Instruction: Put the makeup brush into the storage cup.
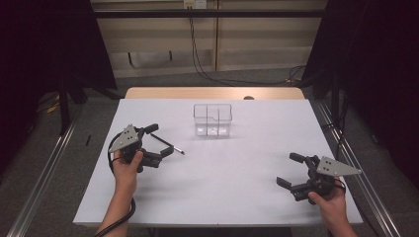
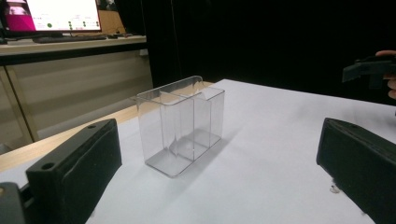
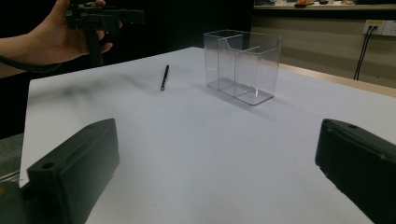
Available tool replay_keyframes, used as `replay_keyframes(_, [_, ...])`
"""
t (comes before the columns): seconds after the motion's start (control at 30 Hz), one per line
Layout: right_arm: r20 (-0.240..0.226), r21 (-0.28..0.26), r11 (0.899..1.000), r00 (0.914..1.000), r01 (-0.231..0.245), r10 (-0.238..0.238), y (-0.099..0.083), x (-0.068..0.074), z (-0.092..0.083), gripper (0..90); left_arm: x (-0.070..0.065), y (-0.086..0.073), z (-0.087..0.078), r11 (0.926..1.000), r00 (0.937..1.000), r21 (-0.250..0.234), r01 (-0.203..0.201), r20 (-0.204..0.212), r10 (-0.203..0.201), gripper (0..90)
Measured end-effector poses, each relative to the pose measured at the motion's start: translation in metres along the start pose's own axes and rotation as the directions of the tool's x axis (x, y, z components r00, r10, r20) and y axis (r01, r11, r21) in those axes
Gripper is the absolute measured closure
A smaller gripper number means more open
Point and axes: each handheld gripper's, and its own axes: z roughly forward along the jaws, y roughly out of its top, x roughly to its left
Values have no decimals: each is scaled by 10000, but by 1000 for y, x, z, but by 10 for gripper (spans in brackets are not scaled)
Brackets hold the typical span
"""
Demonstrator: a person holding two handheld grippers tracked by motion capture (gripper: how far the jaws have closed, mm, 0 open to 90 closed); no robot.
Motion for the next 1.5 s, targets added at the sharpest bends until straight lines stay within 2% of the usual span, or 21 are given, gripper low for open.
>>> replay_keyframes(0.33, [-58, 36, 9999, 9999, 101, -101, 0, 0, 1, 0, 13, 1, 15, 9992, 9999, 395, -51, -129, 56, 0])
replay_keyframes(0.67, [-75, 42, 9999, 9999, 136, -135, 0, 0, 0, 0, 24, 2, 23, 9986, 9994, 524, -39, -349, 58, 0])
replay_keyframes(0.97, [-99, 75, 9998, 9998, 178, -177, 0, 0, 0, 0, 31, 1, 32, 9941, 9991, 1083, -79, -406, 124, 0])
replay_keyframes(1.17, [-128, 81, 9998, 9997, 198, -197, 0, 0, -1, 0, 34, 4, 37, 9854, 9981, 1673, -312, -465, 395, 0])
replay_keyframes(1.37, [-140, 111, 9997, 9997, 218, -217, 0, 0, -1, 0, 38, 6, 41, 9762, 9978, 2134, -396, -441, 501, 0])
replay_keyframes(1.5, [-169, 143, 9996, 9996, 238, -235, 0, 1, 0, 0, 40, 8, 45, 9625, 9973, 2668, -499, -380, 622, 0])
